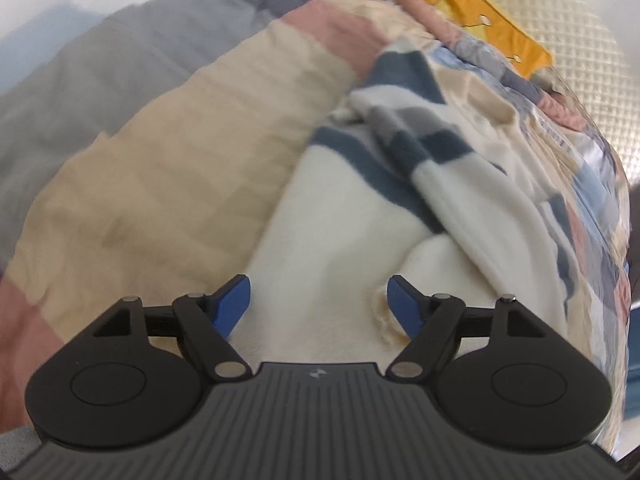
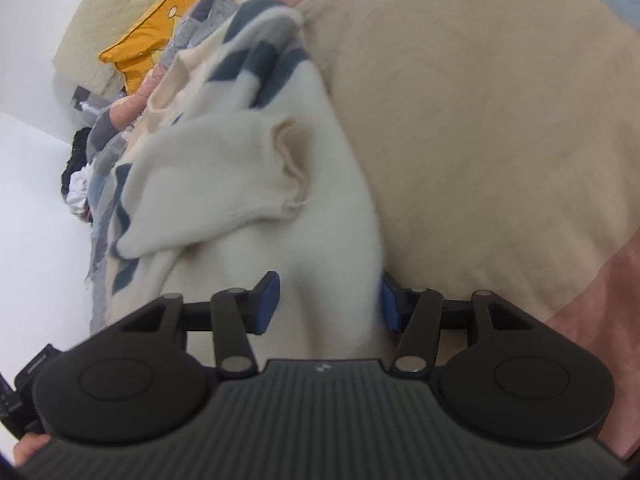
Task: Fold large clothes
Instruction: 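Grasp the sweater hem with the left gripper while the right gripper grasps the hem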
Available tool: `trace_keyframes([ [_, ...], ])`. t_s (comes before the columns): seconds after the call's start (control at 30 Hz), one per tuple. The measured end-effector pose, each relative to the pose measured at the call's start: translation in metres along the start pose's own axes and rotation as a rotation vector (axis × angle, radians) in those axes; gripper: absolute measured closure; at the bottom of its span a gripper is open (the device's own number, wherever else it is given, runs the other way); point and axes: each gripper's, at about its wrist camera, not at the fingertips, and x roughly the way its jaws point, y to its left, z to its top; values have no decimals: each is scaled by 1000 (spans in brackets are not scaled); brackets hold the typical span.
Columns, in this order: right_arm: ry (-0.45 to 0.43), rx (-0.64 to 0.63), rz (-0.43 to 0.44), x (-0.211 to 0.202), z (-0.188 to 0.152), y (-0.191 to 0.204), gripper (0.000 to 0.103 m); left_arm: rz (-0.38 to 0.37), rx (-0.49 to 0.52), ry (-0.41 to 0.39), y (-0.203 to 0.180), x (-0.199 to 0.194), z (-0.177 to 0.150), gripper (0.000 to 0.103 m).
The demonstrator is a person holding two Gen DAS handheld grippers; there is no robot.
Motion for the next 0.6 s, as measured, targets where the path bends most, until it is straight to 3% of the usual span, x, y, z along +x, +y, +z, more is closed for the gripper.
trace_keyframes([
  [0.13,29,50,123,1,-6,1,49,34,-44,30,8,10,-1,22],
  [0.33,25,15,194,-1,-8,13,48,38,-82,81,12,22,1,20],
  [0.4,28,26,219,-1,-7,14,48,0,-63,125,9,26,-3,17],
  [0.47,28,41,264,-5,-7,13,49,-95,-67,173,8,27,-7,16],
  [0.6,10,18,329,-14,-9,19,49,-175,-22,188,0,18,-14,14],
])
